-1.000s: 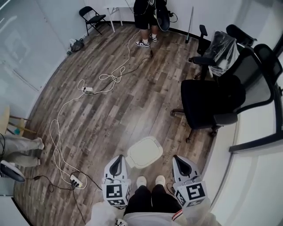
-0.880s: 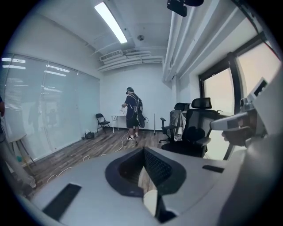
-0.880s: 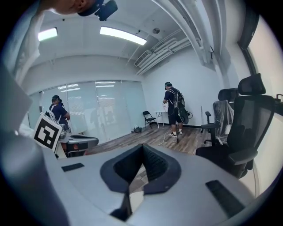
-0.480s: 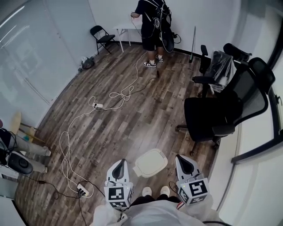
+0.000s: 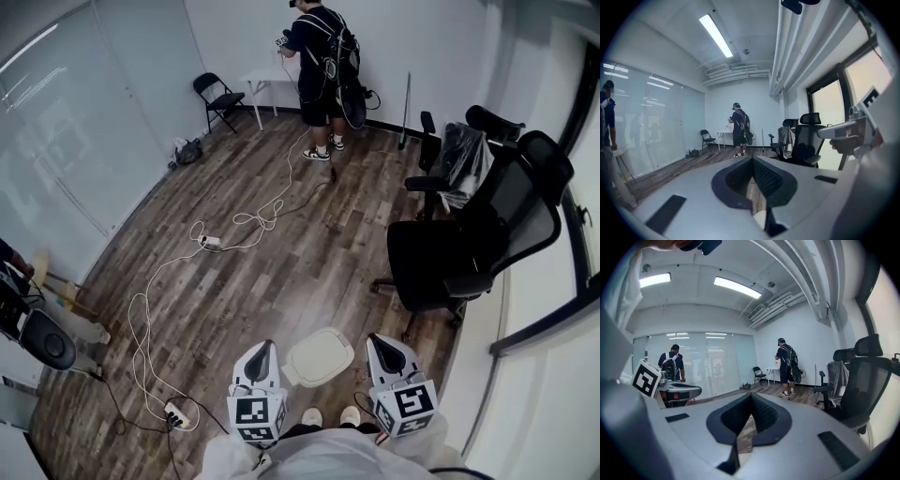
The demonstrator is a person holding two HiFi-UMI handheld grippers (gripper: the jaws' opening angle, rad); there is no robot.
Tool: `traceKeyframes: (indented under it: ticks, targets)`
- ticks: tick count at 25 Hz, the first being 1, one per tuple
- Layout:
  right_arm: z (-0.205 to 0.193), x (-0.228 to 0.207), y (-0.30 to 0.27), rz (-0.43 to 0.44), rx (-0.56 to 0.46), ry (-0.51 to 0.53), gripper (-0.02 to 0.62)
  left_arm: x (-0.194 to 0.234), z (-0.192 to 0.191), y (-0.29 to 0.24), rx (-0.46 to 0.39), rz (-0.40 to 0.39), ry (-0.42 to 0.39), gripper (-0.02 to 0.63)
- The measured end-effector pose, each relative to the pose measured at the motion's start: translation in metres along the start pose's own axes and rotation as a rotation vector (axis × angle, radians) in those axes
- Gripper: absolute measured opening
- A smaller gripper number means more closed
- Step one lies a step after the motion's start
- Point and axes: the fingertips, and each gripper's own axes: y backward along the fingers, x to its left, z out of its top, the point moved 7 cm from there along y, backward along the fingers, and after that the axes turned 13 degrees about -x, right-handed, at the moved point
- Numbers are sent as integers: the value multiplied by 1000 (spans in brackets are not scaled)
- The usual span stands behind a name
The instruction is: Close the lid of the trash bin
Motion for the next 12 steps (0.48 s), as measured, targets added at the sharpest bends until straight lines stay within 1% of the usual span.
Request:
traceKeyframes:
  ticks: [4, 12]
  targets:
    - [-3, -3, 1, -10, -4, -6, 23, 2, -1, 1, 1, 3, -8, 5]
    - [-10, -14, 5, -14, 6, -17, 23, -7, -8, -4, 30, -9, -14, 5]
